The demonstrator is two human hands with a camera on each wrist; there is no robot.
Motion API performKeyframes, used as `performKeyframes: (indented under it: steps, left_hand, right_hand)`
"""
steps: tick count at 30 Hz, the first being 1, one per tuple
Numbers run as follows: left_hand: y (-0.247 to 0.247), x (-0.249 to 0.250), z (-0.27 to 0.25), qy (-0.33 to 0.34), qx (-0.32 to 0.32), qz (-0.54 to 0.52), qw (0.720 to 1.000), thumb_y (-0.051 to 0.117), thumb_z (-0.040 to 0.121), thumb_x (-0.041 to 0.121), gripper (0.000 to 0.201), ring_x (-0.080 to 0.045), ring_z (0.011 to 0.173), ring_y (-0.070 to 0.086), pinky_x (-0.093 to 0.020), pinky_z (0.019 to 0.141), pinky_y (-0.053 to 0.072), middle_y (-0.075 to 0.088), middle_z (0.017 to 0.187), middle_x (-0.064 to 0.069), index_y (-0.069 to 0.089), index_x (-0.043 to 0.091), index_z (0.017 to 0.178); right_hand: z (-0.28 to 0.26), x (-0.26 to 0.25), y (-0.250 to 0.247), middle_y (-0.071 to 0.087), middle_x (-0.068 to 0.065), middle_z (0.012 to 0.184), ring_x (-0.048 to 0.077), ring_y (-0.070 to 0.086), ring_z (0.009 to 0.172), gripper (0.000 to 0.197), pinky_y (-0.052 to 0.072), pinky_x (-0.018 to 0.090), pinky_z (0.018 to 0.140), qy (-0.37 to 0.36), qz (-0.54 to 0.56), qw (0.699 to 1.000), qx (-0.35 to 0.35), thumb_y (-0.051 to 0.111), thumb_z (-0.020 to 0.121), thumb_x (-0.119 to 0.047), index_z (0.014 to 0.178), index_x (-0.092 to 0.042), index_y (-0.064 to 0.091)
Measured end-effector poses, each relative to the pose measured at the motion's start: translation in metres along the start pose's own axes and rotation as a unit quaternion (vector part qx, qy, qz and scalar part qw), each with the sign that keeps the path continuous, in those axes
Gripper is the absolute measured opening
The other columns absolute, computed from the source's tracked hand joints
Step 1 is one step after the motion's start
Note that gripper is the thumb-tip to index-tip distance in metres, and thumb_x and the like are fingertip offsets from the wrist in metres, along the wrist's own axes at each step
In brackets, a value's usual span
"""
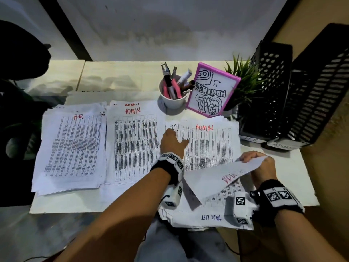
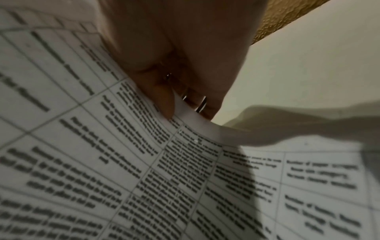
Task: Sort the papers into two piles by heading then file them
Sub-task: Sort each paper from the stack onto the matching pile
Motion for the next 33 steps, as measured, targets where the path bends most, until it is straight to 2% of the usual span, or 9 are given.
performKeyframes:
  steps: [7,12,14,16,21,24,26,30,33]
  left_hand:
    - [-0.018,0.011,-0.011,0.052,0.073,-0.007,0.996,0.066,0.084,0.021,0.013,-0.02,0.063,0.056,-0.022,0.053,0.033,0.069,0.074,-0.008,0.07,0.009,0.086]
    - [-0.035,0.011,-0.016,0.1,0.09,-0.055,0.989,0.061,0.09,0.013,0.017,-0.02,0.074,0.066,-0.02,0.067,0.046,0.074,0.086,-0.009,0.074,0.008,0.099]
    - [-0.037,0.013,-0.023,0.113,0.071,-0.123,0.983,0.058,0.091,0.006,0.016,-0.006,0.075,0.063,-0.013,0.07,0.046,0.073,0.093,-0.005,0.071,0.007,0.099]
    - [-0.036,0.02,-0.034,0.136,0.03,-0.149,0.979,0.051,0.095,0.007,0.013,0.004,0.059,0.049,-0.009,0.056,0.037,0.064,0.076,0.002,0.062,0.012,0.091]
    - [-0.027,0.023,-0.059,0.097,-0.094,-0.288,0.948,0.04,0.098,0.0,0.018,-0.002,0.07,0.051,-0.018,0.064,0.042,0.057,0.081,0.002,0.05,0.011,0.088]
    - [-0.016,0.016,-0.066,0.044,-0.149,-0.381,0.911,0.049,0.093,0.01,0.009,-0.016,0.083,0.055,-0.033,0.075,0.045,0.061,0.09,-0.01,0.054,0.011,0.086]
    - [-0.01,0.009,-0.066,-0.003,-0.166,-0.419,0.893,0.057,0.082,0.022,0.011,-0.023,0.074,0.049,-0.037,0.073,0.04,0.051,0.08,-0.016,0.054,0.013,0.075]
    - [-0.001,-0.014,-0.052,-0.144,-0.129,-0.41,0.892,0.054,0.064,0.025,0.012,-0.014,0.043,0.03,-0.018,0.045,0.027,0.036,0.051,-0.001,0.048,0.016,0.058]
    - [-0.014,-0.014,-0.032,-0.077,-0.041,-0.255,0.963,0.057,0.078,0.012,0.009,-0.015,0.054,0.049,-0.021,0.051,0.041,0.054,0.061,0.001,0.057,0.015,0.069]
  right_hand:
    - [-0.021,-0.016,0.013,0.058,0.01,0.056,0.023,0.052,0.061,0.022,0.041,0.027,0.059,-0.016,0.063,0.998,-0.025,0.043,0.054,0.01,0.052,-0.006,0.059]
    - [-0.033,-0.036,0.032,0.059,0.003,0.05,0.01,0.058,0.047,0.026,0.045,0.014,0.046,-0.004,0.131,0.989,-0.072,0.038,0.067,0.025,0.073,0.006,0.055]
    - [-0.034,-0.038,0.035,0.063,0.009,0.061,0.011,0.064,0.052,0.03,0.05,0.017,0.048,0.01,0.166,0.983,-0.081,0.036,0.07,0.031,0.082,0.009,0.054]
    - [-0.033,-0.039,0.033,0.062,0.012,0.07,0.012,0.066,0.058,0.03,0.053,0.019,0.053,0.008,0.178,0.981,-0.071,0.039,0.069,0.031,0.077,0.005,0.051]
    - [-0.026,-0.036,0.029,0.067,0.004,0.064,0.016,0.069,0.064,0.031,0.054,0.021,0.054,0.026,0.192,0.98,-0.049,0.048,0.072,0.026,0.077,-0.004,0.053]
    - [-0.022,-0.036,0.03,0.071,0.005,0.075,0.017,0.07,0.073,0.036,0.055,0.021,0.059,0.019,0.181,0.982,-0.045,0.05,0.074,0.025,0.085,-0.009,0.055]
    - [-0.018,-0.033,0.031,0.074,0.004,0.076,0.016,0.071,0.072,0.037,0.054,0.02,0.057,0.013,0.175,0.984,-0.041,0.05,0.076,0.023,0.091,-0.01,0.053]
    - [-0.013,-0.028,0.032,0.074,0.006,0.082,0.019,0.071,0.074,0.041,0.057,0.026,0.06,0.013,0.193,0.98,-0.048,0.045,0.079,0.024,0.104,-0.007,0.057]
    - [-0.012,-0.028,0.026,0.07,0.003,0.064,0.019,0.065,0.057,0.048,0.052,0.019,0.049,0.022,0.21,0.976,-0.047,0.033,0.071,0.028,0.092,-0.006,0.059]
Point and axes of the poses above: each hand's wrist, its own z-axis towards the middle knuckle, its own y-axis out of the palm, x = y × z, the point moved 10 cm from there along z, towards the middle knuckle
